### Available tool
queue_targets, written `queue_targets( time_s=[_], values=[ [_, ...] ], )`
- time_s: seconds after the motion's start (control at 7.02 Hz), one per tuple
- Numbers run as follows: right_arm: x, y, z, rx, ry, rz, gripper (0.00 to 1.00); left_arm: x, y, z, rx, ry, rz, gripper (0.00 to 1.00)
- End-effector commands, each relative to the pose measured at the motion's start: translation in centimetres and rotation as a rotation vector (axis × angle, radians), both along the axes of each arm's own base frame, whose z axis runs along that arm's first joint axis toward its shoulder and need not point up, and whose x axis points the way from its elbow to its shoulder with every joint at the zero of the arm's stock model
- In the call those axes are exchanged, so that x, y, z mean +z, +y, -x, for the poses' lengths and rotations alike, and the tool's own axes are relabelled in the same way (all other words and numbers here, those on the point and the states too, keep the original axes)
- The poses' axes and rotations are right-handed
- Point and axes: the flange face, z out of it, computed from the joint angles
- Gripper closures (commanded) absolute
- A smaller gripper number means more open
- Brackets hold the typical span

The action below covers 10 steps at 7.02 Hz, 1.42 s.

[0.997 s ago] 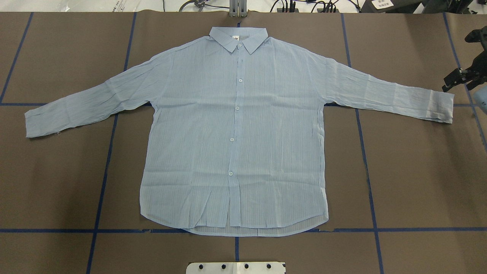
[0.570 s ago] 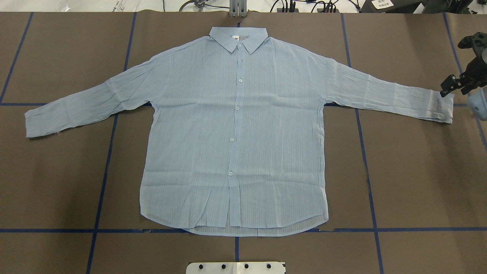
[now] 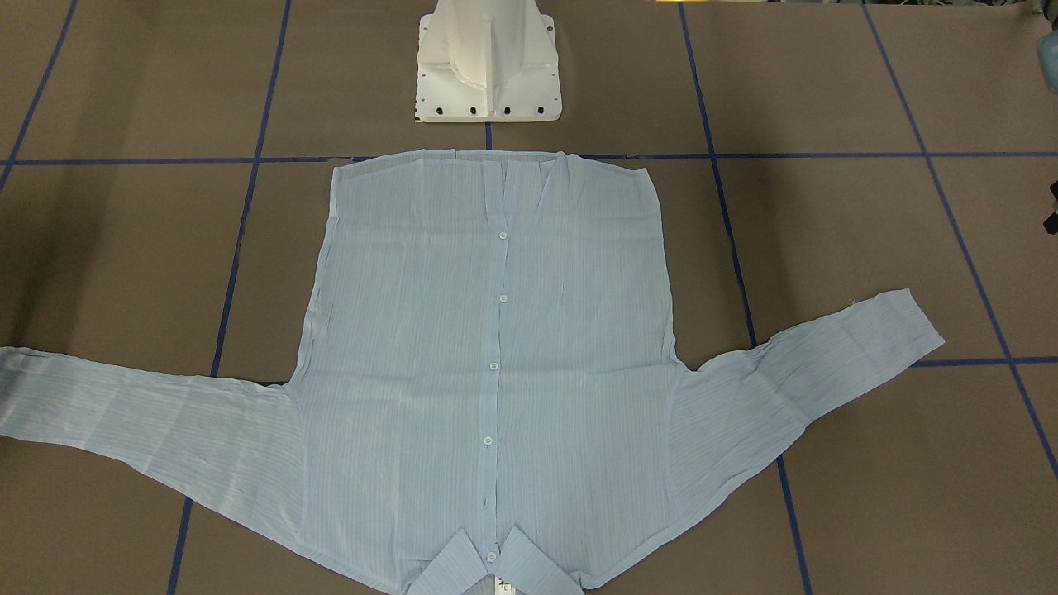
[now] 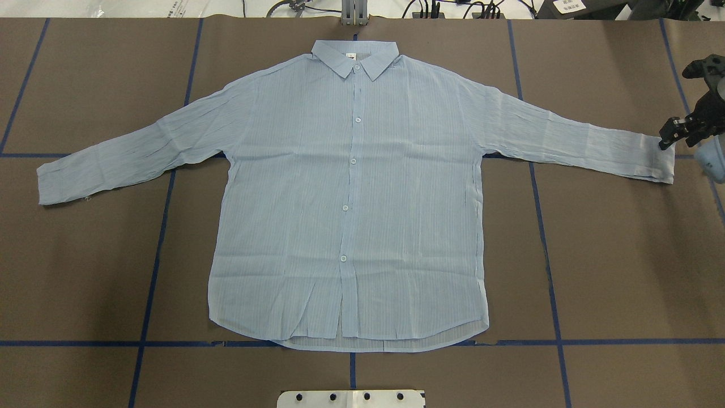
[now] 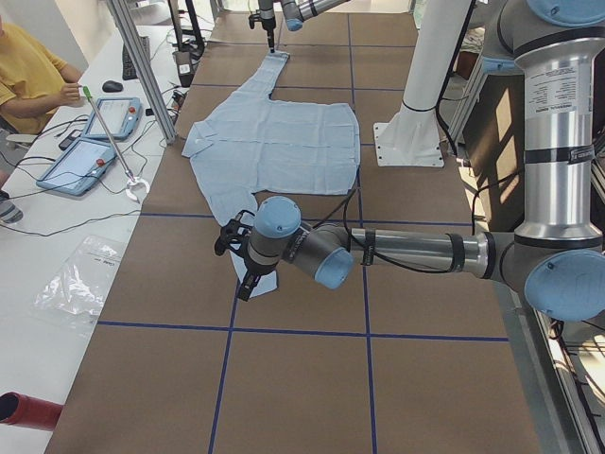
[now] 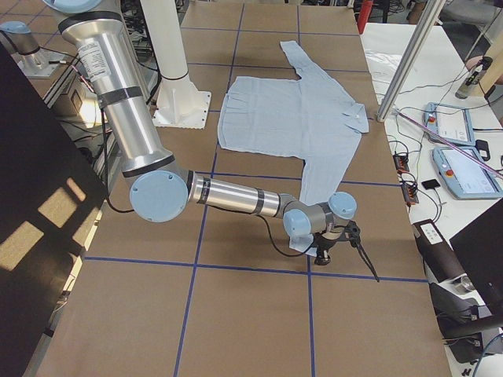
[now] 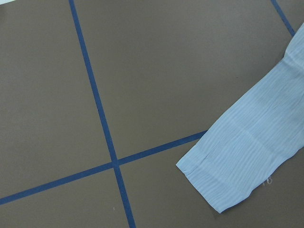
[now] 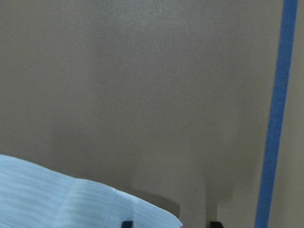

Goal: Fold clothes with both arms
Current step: 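Grasp the sleeve cuff with the right gripper and lift it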

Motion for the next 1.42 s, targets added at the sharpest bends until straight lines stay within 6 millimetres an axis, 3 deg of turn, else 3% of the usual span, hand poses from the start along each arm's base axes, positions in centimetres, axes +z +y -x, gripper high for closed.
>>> queue_targets(
  time_s=[0.0,0.43,0.57,1.0,1.14,1.28],
  values=[
    [0.4,0.1,0.2,-0.003,0.003,0.009,0.96,-0.1,-0.1,0.0,0.0,0.0,-0.002,0.0],
    [-0.3,0.0,0.3,-0.005,-0.03,0.009,1.0,-0.1,-0.1,0.0,0.0,0.0,-0.002,0.0],
    [-1.5,-0.1,0.3,-0.007,-0.055,-0.005,1.0,-0.1,-0.1,0.0,0.0,0.0,-0.002,0.0],
    [-10.4,0.2,0.6,0.042,-0.165,-0.082,1.0,-0.4,-0.1,0.0,0.001,0.002,-0.008,0.0],
    [-14.5,0.7,2.7,0.062,-0.221,-0.077,1.0,-0.5,-0.1,0.0,0.001,0.002,-0.01,0.0],
    [-19.8,2.4,7.7,0.089,-0.262,-0.035,1.0,-0.6,-0.1,0.0,0.001,0.003,-0.011,0.0]
  ],
)
